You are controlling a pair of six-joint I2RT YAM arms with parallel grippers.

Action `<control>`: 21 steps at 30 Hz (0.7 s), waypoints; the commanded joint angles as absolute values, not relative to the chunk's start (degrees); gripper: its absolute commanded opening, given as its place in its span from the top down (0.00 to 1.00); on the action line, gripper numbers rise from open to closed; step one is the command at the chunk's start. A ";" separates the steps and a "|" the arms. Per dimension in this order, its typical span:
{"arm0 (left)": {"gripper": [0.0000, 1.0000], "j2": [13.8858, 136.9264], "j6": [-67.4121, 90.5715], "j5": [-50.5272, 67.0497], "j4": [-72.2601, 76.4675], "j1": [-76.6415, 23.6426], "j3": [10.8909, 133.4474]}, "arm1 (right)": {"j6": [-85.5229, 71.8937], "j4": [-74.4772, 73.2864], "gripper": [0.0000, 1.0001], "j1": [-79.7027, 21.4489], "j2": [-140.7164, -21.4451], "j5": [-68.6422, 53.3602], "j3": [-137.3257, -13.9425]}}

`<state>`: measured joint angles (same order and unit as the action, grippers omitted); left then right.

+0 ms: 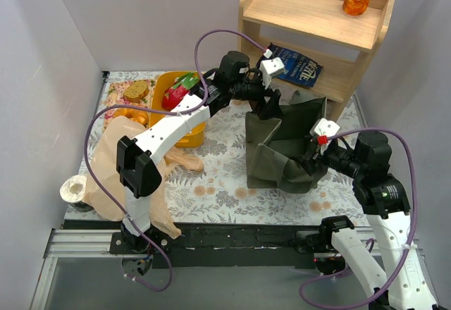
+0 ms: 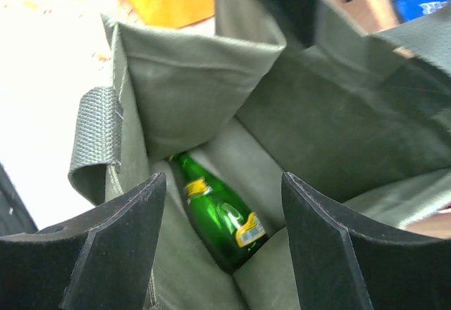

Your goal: Untie the knot of the grocery bags and take out the mixed food

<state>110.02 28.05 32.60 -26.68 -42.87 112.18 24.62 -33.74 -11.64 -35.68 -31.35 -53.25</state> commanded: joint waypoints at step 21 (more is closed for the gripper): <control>1.00 95.28 29.01 42.81 -17.32 -43.94 112.06 | 68.62 -55.73 0.28 -11.51 -45.35 -31.28 -55.03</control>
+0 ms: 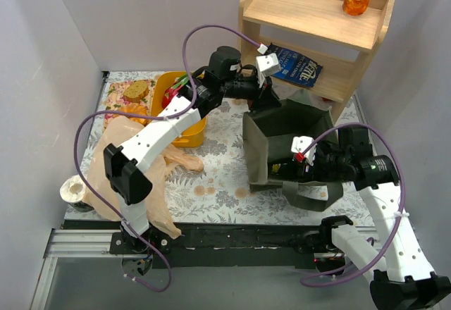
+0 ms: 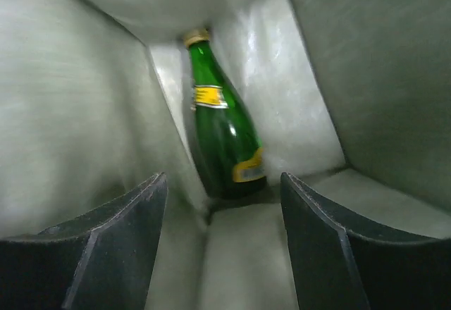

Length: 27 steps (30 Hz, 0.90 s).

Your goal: Untie the knot of the grocery bags and take out the mixed food

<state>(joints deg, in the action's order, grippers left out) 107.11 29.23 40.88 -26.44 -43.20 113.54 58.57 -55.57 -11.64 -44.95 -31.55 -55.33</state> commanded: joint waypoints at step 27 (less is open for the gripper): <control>1.00 92.37 16.89 32.96 -19.77 -54.75 105.29 | 81.75 -59.15 0.25 -12.04 -32.61 -33.15 -42.27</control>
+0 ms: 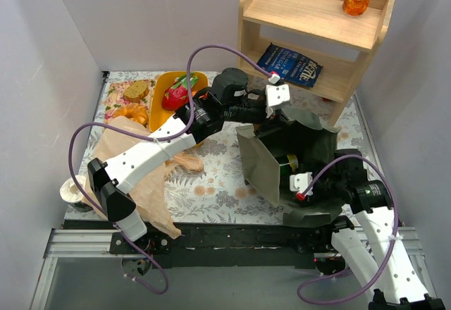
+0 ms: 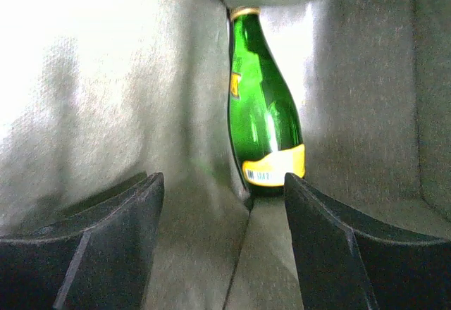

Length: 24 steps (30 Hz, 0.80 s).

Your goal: Untie the knot of the grocery bags and take out the mixed food

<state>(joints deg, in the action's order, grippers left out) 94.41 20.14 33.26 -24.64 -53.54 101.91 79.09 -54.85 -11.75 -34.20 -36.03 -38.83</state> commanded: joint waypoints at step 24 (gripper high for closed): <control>1.00 90.53 12.39 28.30 -17.32 -58.01 106.87 | 92.80 -61.52 0.27 -12.13 -40.44 -35.60 -58.63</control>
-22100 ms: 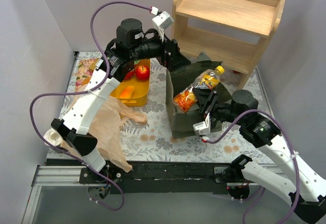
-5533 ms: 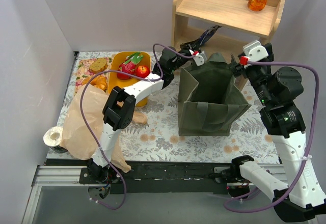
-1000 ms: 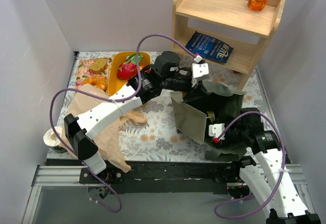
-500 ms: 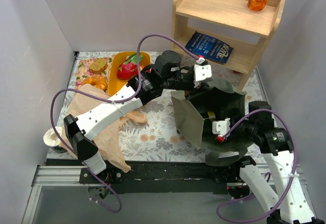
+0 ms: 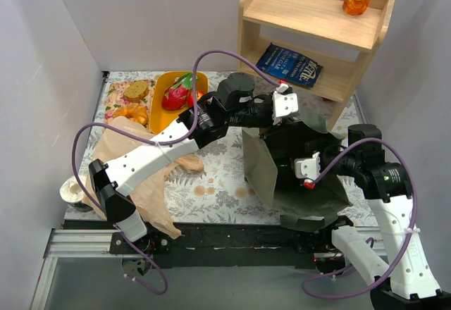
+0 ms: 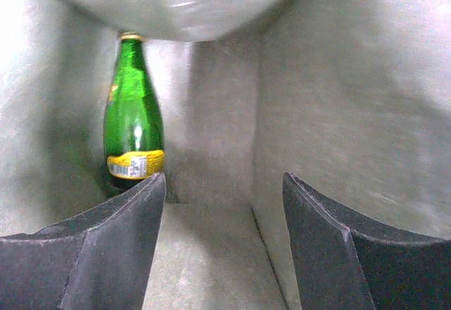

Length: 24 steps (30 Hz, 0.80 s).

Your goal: Untie the knot of the grocery bags and take out the mixed food

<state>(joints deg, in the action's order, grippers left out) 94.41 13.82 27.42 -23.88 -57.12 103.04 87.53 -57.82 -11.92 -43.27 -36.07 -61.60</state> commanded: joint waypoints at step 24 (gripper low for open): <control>1.00 89.21 17.31 28.56 -14.68 -59.24 104.77 | 102.48 -59.33 0.29 -12.57 -45.70 -33.30 -52.30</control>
